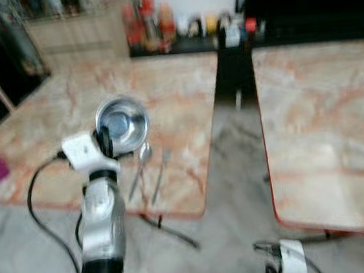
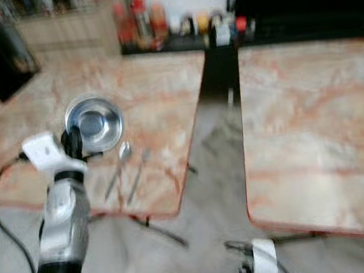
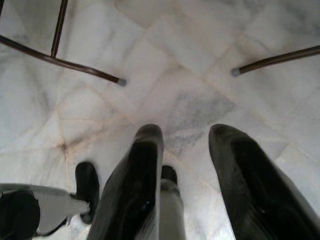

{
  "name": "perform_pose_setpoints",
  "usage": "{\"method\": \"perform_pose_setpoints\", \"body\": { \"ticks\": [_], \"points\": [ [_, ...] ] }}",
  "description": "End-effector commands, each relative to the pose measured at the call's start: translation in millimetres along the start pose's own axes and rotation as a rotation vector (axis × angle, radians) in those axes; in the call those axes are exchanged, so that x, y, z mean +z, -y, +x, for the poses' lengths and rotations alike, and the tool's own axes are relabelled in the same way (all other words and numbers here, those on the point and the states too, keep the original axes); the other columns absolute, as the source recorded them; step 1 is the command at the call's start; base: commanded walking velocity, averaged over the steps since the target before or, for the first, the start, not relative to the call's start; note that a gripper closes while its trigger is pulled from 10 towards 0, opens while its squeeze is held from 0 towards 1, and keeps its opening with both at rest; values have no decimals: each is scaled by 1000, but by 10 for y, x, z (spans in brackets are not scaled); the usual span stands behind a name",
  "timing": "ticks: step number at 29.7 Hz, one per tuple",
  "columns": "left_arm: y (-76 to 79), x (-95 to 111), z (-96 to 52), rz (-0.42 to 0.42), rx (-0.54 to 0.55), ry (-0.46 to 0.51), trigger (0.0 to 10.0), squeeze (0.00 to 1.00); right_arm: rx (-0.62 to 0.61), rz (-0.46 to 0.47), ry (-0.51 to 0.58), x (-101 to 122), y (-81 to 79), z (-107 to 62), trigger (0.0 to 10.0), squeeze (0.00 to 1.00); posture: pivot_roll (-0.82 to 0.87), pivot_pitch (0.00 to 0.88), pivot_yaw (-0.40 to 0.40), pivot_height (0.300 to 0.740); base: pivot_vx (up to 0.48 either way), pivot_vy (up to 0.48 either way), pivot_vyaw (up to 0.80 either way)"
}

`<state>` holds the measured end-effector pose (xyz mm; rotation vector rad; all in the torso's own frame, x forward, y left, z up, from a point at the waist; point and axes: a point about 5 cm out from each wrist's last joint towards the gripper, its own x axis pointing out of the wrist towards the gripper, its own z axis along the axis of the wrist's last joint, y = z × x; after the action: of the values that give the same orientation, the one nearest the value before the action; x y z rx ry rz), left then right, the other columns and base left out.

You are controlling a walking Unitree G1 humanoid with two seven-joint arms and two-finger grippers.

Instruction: Setting the table

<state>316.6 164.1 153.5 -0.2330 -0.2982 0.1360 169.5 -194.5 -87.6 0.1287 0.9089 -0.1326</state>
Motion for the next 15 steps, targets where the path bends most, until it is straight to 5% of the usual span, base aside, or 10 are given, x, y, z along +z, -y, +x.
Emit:
{"method": "perform_pose_setpoints", "body": {
  "ticks": [1, 7, 15],
  "points": [
    [-32, 73, 53, -2, 3, 28, 10000, 0, 17, 8, 1, -1, -81, 8, 10000, 0, 81, 12, 43, 740, 0, 0, 0],
    [-69, 21, 18, -21, 25, 15, 10000, 0, 21, -5, 6, 29, -61, 13, 10000, 0, 78, 9, 16, 740, 0, 0, 0],
    [-273, 51, -65, 6, 76, 28, 10000, 0, 23, -21, 14, 100, -51, 29, 10000, 0, 98, 12, -1, 740, 0, -480, 0]
  ]
}}
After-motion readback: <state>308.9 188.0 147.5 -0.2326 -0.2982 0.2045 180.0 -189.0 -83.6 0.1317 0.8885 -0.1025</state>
